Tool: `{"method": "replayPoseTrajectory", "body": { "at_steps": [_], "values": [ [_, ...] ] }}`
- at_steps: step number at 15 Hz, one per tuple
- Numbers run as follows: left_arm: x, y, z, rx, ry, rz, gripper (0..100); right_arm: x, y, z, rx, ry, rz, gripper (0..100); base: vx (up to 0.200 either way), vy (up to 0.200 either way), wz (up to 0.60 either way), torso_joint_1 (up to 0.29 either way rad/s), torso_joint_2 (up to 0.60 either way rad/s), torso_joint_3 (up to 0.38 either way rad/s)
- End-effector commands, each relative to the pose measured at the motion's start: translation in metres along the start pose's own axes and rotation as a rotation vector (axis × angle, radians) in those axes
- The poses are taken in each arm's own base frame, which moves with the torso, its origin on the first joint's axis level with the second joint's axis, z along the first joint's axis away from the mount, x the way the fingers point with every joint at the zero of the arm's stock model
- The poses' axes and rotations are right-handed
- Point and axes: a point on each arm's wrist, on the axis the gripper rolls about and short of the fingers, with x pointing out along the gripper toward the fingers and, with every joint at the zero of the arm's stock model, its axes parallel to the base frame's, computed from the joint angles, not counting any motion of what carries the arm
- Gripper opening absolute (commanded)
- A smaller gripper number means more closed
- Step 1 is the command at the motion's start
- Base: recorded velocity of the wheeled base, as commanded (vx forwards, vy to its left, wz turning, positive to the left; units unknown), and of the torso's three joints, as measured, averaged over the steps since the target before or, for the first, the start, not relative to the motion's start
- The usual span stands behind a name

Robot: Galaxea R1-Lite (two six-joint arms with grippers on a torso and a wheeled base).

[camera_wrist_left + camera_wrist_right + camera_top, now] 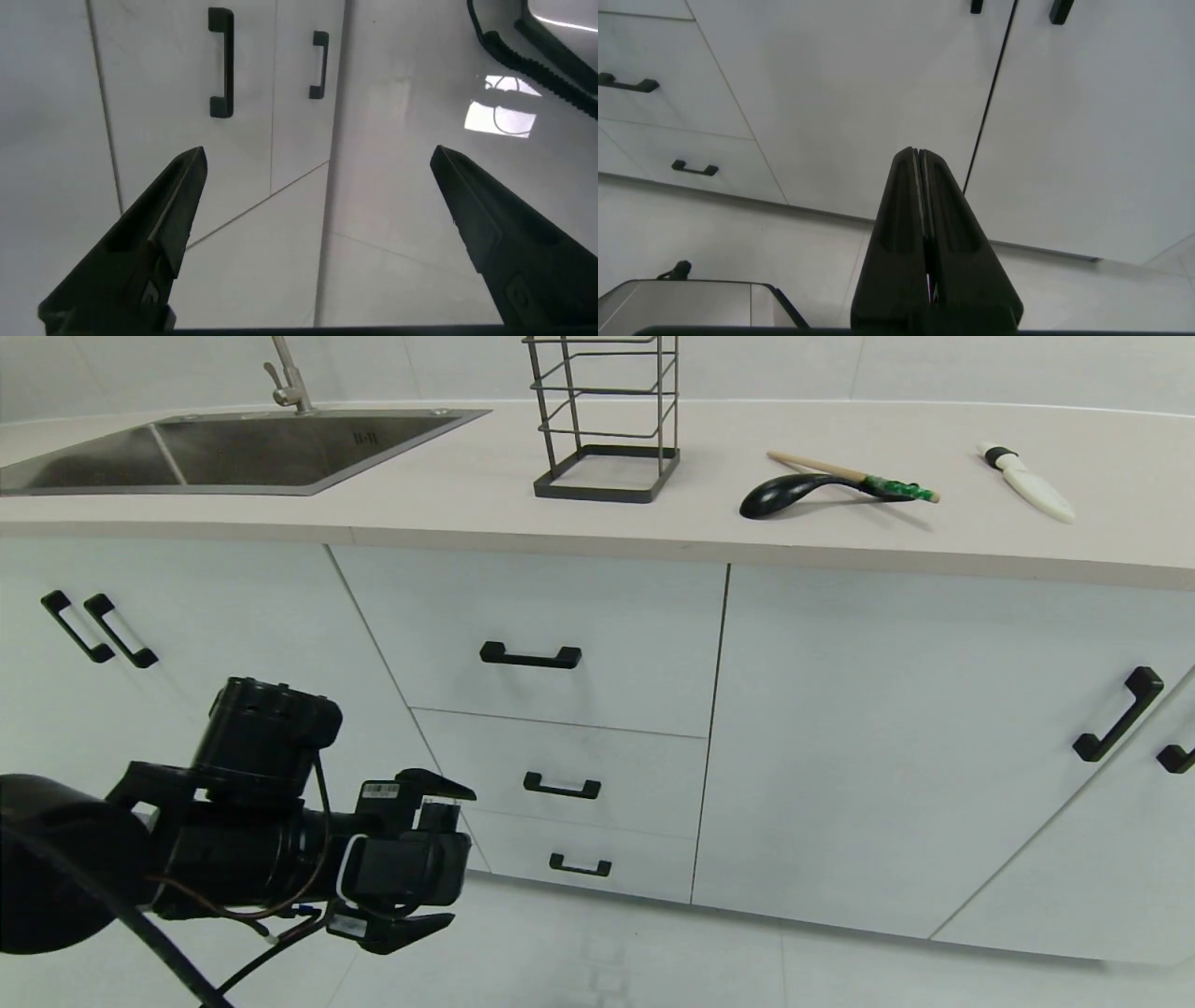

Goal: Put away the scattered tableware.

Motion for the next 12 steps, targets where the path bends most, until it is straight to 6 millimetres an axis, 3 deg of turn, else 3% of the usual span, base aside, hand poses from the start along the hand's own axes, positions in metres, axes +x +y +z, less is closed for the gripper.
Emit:
{"method": "replayPoseTrajectory", "body": {
  "at_steps": [1,12],
  "values": [
    [0.018,-0.004,-0.003,-0.014,0.008,-0.054,100,0.0,0.0,0.0,0.0,-0.002,0.0,0,0.0,0.0,0.0,0.0,0.0,0.0],
    [0.089,-0.015,0.005,-0.145,-0.001,-0.045,100,0.0,0.0,0.0,0.0,-0.002,0.002,0,0.0,0.0,0.0,0.0,0.0,0.0]
  ]
}}
